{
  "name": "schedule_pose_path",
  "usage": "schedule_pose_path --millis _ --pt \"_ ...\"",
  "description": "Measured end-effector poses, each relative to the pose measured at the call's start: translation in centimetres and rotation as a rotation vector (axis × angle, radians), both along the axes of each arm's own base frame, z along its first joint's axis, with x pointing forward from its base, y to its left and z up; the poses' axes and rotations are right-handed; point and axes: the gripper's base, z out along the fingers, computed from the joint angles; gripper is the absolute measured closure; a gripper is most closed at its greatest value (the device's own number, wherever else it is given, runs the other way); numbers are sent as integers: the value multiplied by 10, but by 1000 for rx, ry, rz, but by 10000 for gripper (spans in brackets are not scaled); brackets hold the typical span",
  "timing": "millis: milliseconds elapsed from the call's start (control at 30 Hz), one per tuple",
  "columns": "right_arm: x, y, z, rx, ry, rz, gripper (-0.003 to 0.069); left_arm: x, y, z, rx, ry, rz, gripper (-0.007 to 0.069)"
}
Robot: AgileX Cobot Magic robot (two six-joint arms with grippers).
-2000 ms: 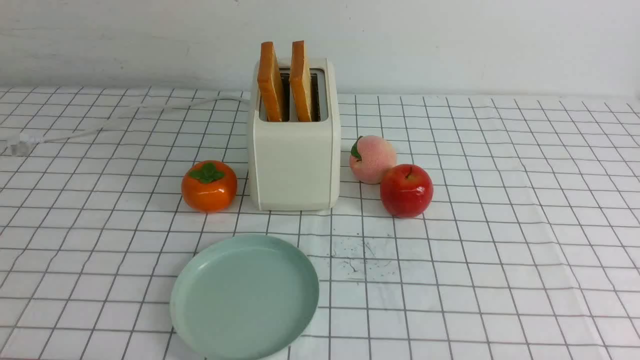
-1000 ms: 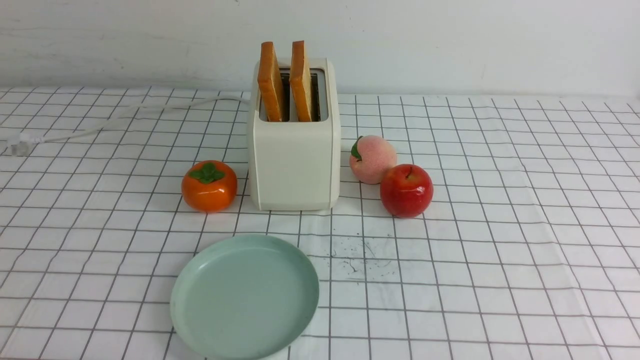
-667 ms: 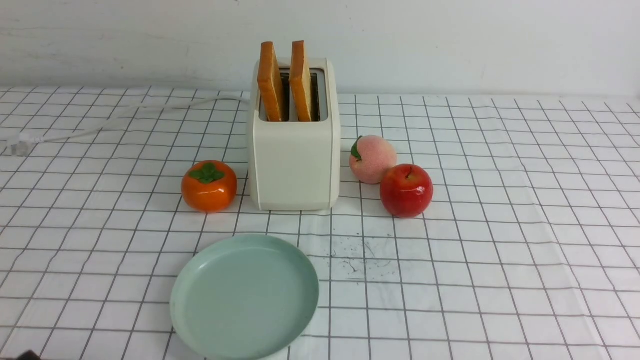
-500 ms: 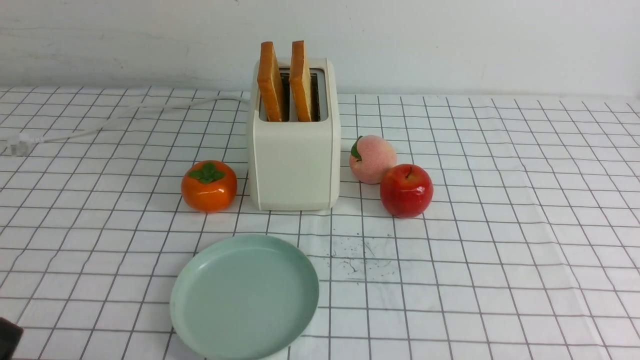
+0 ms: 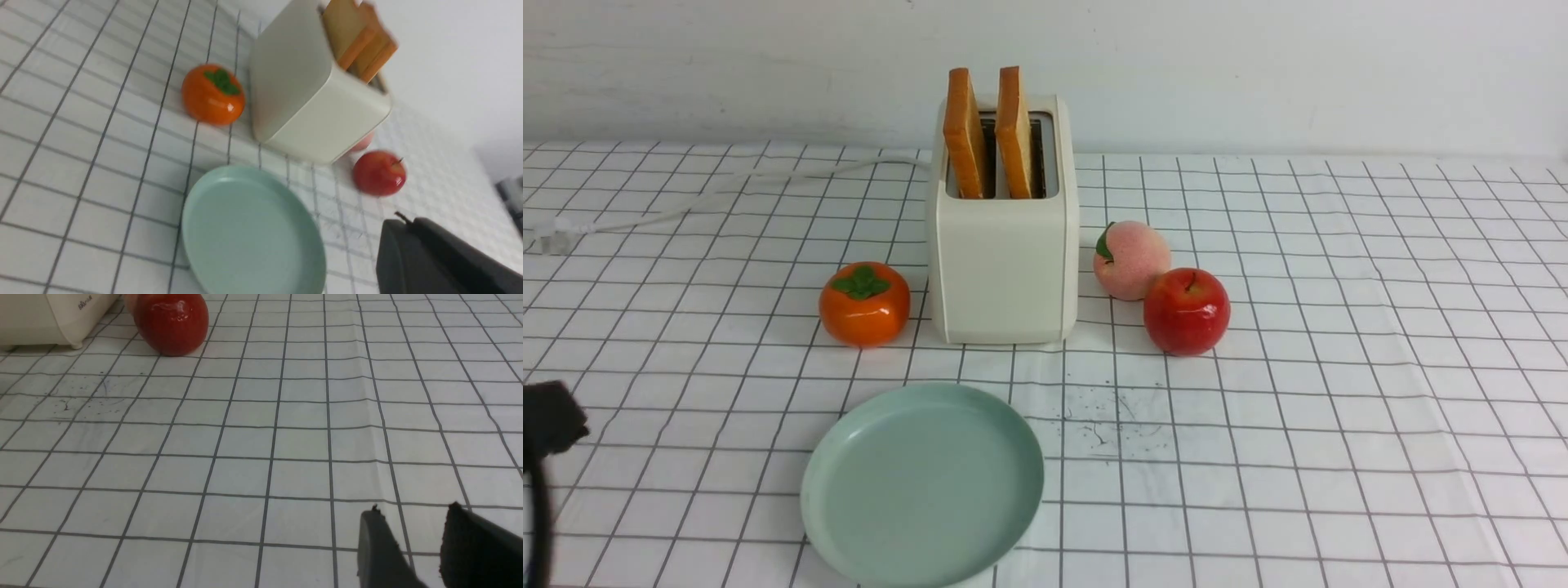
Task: Take toasted bread from bread machine on white checkered table place on plate.
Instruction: 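Reach for a toast slice standing in the toaster with the left gripper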
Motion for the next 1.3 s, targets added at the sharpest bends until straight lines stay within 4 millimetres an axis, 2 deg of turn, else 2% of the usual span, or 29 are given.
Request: schedule_pose_path --millis 33,133,300,333,367,433,567,600,633,667,733,833,867,967,1033,1167,1300 --pt "0 0 0 0 0 0 419 -1 0 3 0 -3 -3 638" --pt "0 0 0 0 0 0 419 48 -7 19 105 143 -81 637" --pt "0 0 0 0 0 0 419 128 -21 37 162 283 -177 637" --pt "0 0 0 0 0 0 419 134 -23 38 166 289 -187 637" --pt "0 0 0 0 0 0 419 155 -33 43 186 300 -222 637" --pt "0 0 0 0 0 0 419 181 -49 45 221 314 -262 637" --pt "0 0 0 0 0 0 419 230 -98 62 324 315 -307 637" --pt "0 0 0 0 0 0 419 232 -100 62 329 315 -305 637" --pt "0 0 0 0 0 0 419 250 -111 68 358 314 -286 637" --pt "0 0 0 0 0 0 419 252 -112 68 361 313 -283 637" --pt "0 0 0 0 0 0 419 279 -119 77 388 303 -245 631" --pt "0 0 0 0 0 0 419 296 -124 82 393 281 -226 606" --pt "0 0 0 0 0 0 419 308 -127 84 393 263 -216 562" --pt "0 0 0 0 0 0 419 319 -131 80 388 247 -209 500" --pt "0 0 0 0 0 0 419 326 -134 75 386 239 -207 457" --pt "0 0 0 0 0 0 419 349 -142 48 387 226 -201 327" --pt "0 0 0 0 0 0 419 361 -145 32 395 225 -195 281"
